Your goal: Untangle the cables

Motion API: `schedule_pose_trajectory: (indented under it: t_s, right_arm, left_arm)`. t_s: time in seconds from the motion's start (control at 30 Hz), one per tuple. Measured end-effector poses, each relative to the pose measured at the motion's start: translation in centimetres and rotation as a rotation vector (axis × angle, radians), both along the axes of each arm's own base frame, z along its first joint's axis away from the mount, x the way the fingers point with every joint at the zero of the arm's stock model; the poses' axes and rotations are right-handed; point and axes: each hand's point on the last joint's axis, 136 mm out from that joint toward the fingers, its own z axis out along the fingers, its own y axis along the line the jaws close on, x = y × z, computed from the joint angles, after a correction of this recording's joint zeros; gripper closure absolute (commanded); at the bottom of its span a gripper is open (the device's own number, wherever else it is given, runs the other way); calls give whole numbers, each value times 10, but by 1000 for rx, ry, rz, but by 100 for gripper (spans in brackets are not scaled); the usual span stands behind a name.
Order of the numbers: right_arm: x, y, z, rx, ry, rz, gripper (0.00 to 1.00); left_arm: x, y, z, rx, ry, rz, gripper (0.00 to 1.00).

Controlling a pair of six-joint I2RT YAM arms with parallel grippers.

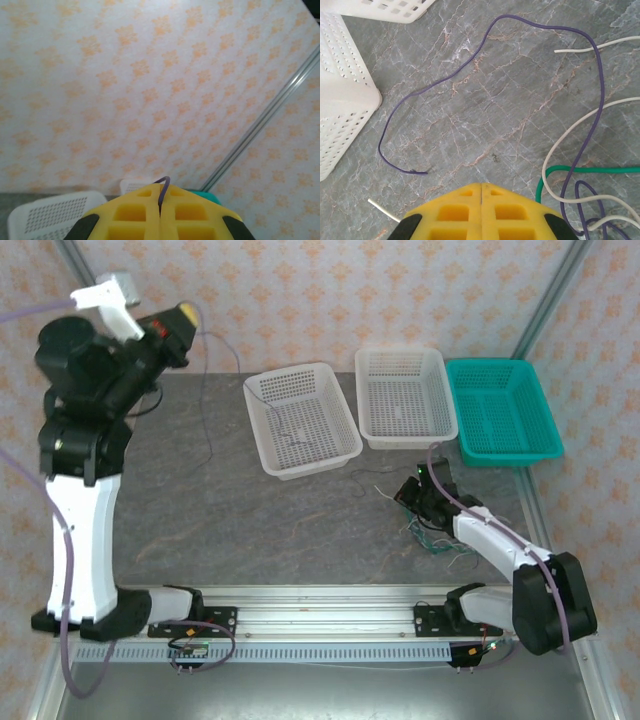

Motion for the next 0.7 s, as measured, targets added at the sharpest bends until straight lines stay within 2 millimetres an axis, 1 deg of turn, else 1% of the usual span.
schedule_pose_trajectory:
  t_s: [0.07, 0.17, 0.27, 0.33, 0.4, 0.53, 0.6, 0.63, 0.67, 0.7]
  right_arm:
    - [0, 0, 4, 5, -9, 2, 100]
    - [-1, 1, 6, 10, -16, 4, 100]
    - [-2, 1, 5, 10, -9, 7, 100]
    - [-3, 1, 4, 9, -3, 8, 100]
    - [-4, 1, 4, 11, 1, 10, 100]
    - [-5, 1, 4, 11, 2, 10, 100]
    - [-5, 1, 5, 11, 1, 9, 100]
    - [-5, 1, 5, 11, 1, 9, 100]
    - [-5, 1, 5, 11, 1, 9, 100]
    - [-5, 1, 5, 11, 1, 9, 100]
  left_arm:
    - [25, -10, 3, 0, -7, -19, 100]
    - [60, -18, 2, 2, -9, -32, 100]
    - [87, -23, 4, 2, -21, -36, 100]
    - [99, -24, 6, 1, -30, -37, 100]
    - [105, -27, 10, 3, -45, -41, 100]
    - [110, -31, 7, 3, -37, -43, 100]
    - [115, -36, -3, 6, -14, -52, 100]
    - [118, -39, -12, 9, 7, -58, 100]
    - [123, -44, -25, 12, 33, -68, 100]
    - [130, -52, -44, 18, 73, -81, 100]
